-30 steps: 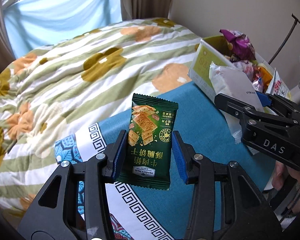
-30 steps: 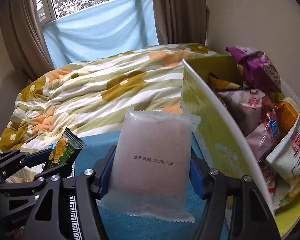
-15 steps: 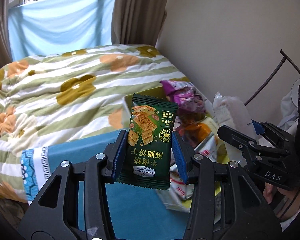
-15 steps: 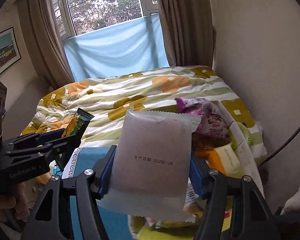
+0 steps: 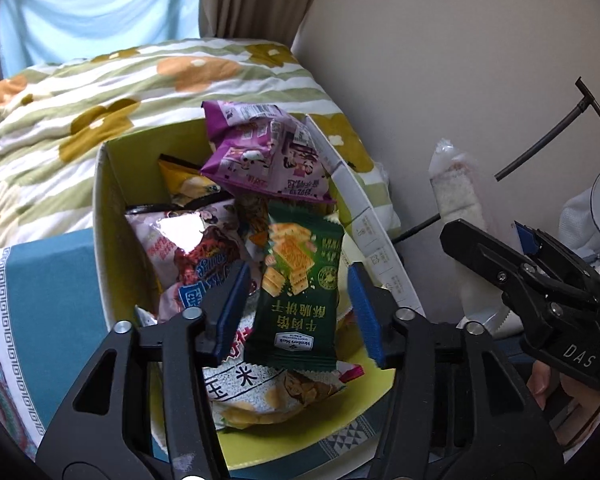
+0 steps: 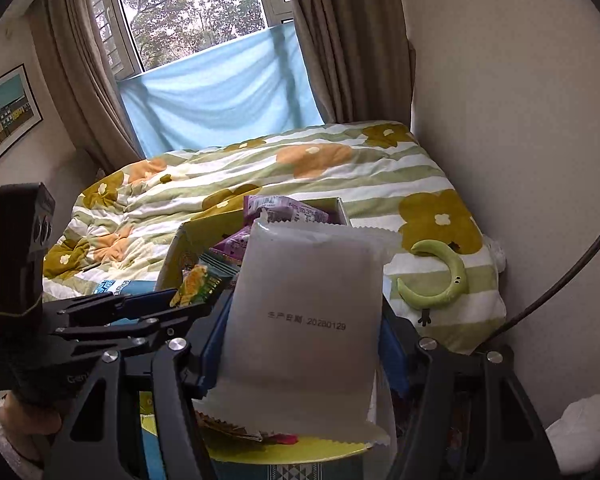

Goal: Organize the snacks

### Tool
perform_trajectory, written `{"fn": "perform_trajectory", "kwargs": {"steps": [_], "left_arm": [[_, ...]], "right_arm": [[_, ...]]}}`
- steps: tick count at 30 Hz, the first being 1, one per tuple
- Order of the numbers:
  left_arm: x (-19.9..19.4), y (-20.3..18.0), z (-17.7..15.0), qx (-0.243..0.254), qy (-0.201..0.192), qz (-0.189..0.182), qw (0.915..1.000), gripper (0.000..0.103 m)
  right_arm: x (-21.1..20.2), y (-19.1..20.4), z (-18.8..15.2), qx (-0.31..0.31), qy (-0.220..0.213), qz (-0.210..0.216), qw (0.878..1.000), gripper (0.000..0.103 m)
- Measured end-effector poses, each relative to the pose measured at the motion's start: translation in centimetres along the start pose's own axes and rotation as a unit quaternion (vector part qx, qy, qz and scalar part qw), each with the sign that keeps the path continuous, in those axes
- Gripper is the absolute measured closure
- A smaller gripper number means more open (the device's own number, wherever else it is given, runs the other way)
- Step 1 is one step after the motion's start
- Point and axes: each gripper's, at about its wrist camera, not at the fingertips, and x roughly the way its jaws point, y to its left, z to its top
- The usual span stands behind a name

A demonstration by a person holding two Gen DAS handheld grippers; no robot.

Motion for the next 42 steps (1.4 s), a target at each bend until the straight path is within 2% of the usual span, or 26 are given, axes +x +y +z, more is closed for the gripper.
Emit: {"fn": "perform_trajectory", "kwargs": {"steps": [1,2,3,5,7,9,12,14,15,17,21,26,29,33,35,36,37,39,42], "left_arm": [[0.0,0.0,-0.2,-0.005,-0.001,0.008,1.0000,0.014],[-0.2,0.5,-0.4,-0.012,-0.010,0.020,0.9997,0.005],[-0.7,0.8,-0.6,-0.017,-0.019,0.021,0.9995,0.003],[-1.9,1.6,-1.1,-0.022,-0.029,0.017,0.9992,0.002],[-2.8,2.8,-1.4,-0.023,-0.039,0.036,0.9983,0.002],[-3.7,4.0,-1.9,-0.029,-0.048,0.056,0.9969,0.002],[-4.2,5.7,-2.8,-0.060,-0.057,0.060,0.9948,0.002],[-4.2,6.3,-3.4,-0.075,-0.054,0.052,0.9944,0.002],[-4.2,6.5,-3.7,-0.078,-0.052,0.050,0.9943,0.002],[-4.3,6.7,-4.2,-0.074,-0.048,0.065,0.9940,0.002],[-4.3,7.1,-4.7,-0.084,-0.043,0.079,0.9924,0.002],[-5.0,7.2,-5.7,-0.098,-0.043,0.083,0.9907,0.002],[-5.8,7.4,-6.5,-0.097,-0.048,0.100,0.9891,0.002],[-7.5,7.9,-7.5,-0.103,-0.065,0.099,0.9875,0.002],[-8.6,8.1,-7.9,-0.103,-0.079,0.104,0.9861,0.002],[-9.3,8.1,-8.1,-0.102,-0.086,0.107,0.9853,0.002],[-10.0,8.1,-8.2,-0.099,-0.093,0.111,0.9845,0.002],[-11.6,8.3,-8.7,-0.091,-0.111,0.120,0.9824,0.002],[-14.6,8.2,-9.8,-0.073,-0.141,0.138,0.9775,0.002]], "right_arm": [[0.0,-0.5,0.0,0.002,0.001,0.002,1.000,0.043],[0.1,-0.7,-0.1,0.004,0.002,0.005,1.000,0.043],[0.1,-0.9,-0.1,0.006,0.003,0.009,1.000,0.043],[0.1,-1.5,0.0,0.010,0.001,0.018,1.000,0.043],[-0.2,-1.7,0.0,0.000,-0.005,0.019,1.000,0.043],[-0.7,-1.6,0.1,-0.007,-0.016,0.034,0.999,0.048],[-0.9,-0.9,0.6,-0.030,-0.029,0.039,0.998,0.049],[1.0,-0.6,0.1,-0.067,-0.025,0.078,0.994,0.061],[2.7,-0.7,-0.4,-0.079,-0.010,0.079,0.994,0.075],[4.8,-1.1,-1.2,-0.069,0.031,0.106,0.992,0.075],[4.5,0.2,-2.0,-0.101,0.035,0.083,0.991,0.075],[5.1,0.6,-3.0,-0.099,0.058,0.094,0.989,0.075],[4.8,0.6,-3.4,-0.097,0.058,0.094,0.989,0.075],[3.7,0.9,-3.4,-0.091,0.043,0.087,0.991,0.075],[2.7,1.5,-3.4,-0.091,0.032,0.077,0.992,0.072],[2.1,1.7,-3.5,-0.090,0.023,0.074,0.993,0.059],[1.5,2.0,-3.5,-0.089,0.016,0.073,0.993,0.041],[0.3,2.6,-3.5,-0.089,0.003,0.067,0.994,0.023],[-1.7,4.0,-3.8,-0.091,-0.014,0.047,0.995,0.007]]}}
